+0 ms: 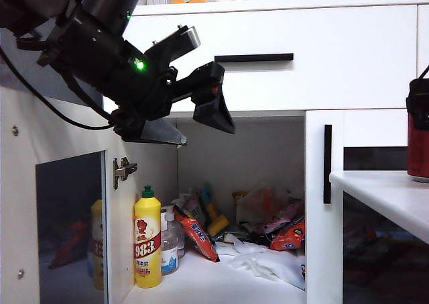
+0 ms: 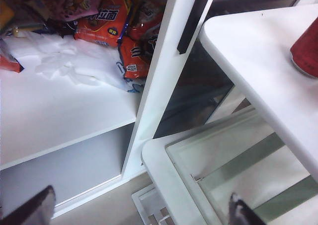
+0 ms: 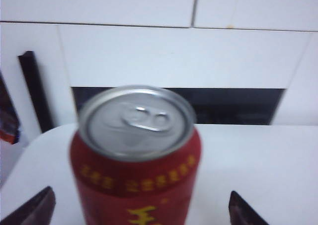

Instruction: Open the left door of the white cabinet, pick up a can of beverage from the table on the right, place it inside the cabinet, and finally close the cabinet door.

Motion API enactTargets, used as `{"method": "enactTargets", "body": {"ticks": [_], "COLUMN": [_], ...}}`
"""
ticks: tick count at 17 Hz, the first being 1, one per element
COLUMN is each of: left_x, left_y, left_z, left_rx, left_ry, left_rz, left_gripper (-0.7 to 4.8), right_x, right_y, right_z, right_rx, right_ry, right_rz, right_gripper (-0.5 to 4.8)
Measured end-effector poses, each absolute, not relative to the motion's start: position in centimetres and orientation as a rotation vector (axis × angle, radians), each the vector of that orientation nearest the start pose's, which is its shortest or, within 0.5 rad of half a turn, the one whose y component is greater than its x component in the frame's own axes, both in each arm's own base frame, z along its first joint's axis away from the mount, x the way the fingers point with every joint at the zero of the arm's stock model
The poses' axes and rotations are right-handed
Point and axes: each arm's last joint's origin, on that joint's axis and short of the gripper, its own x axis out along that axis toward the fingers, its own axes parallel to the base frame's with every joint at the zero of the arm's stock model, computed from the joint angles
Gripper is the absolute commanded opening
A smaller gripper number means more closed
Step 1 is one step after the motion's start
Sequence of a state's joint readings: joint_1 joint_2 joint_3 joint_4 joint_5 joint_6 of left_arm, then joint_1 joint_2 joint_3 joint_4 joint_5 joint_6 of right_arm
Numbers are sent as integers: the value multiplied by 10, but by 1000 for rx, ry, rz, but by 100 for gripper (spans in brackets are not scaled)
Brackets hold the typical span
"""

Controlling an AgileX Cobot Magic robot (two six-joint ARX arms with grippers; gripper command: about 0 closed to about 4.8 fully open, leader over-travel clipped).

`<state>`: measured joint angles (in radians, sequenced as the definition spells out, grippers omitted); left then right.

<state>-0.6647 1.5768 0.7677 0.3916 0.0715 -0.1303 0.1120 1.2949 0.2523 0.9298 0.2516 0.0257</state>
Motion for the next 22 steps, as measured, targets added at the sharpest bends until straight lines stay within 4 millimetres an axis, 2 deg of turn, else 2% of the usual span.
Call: {"method": "enactTargets", "body": {"ticks": [3, 7, 15, 16, 17, 22], "left_x": [252, 251, 250, 250, 250, 250], "left_y": [-201, -201, -201, -201, -201, -201], "left_z": [191, 189, 189, 189, 189, 189], "left_rx": [3, 5, 2, 0, 0, -1], "left_ry": [468, 495, 500, 502, 502, 502], "left_rz": [-711, -732, -746, -758, -760, -762], "left_gripper": [479, 479, 479, 479, 479, 479], "right_x": [229, 259, 261, 261, 261, 261], "right_y": [16, 19, 19, 19, 19, 19], "right_z": [173, 176, 171, 171, 171, 171], "right_rx": [10, 8, 4, 4, 3, 3], "right_ry": [89, 95, 120, 121, 123, 127], "right_rz": [-148, -143, -145, -145, -146, -149], "right_gripper": [479, 479, 479, 378, 340, 340]}}
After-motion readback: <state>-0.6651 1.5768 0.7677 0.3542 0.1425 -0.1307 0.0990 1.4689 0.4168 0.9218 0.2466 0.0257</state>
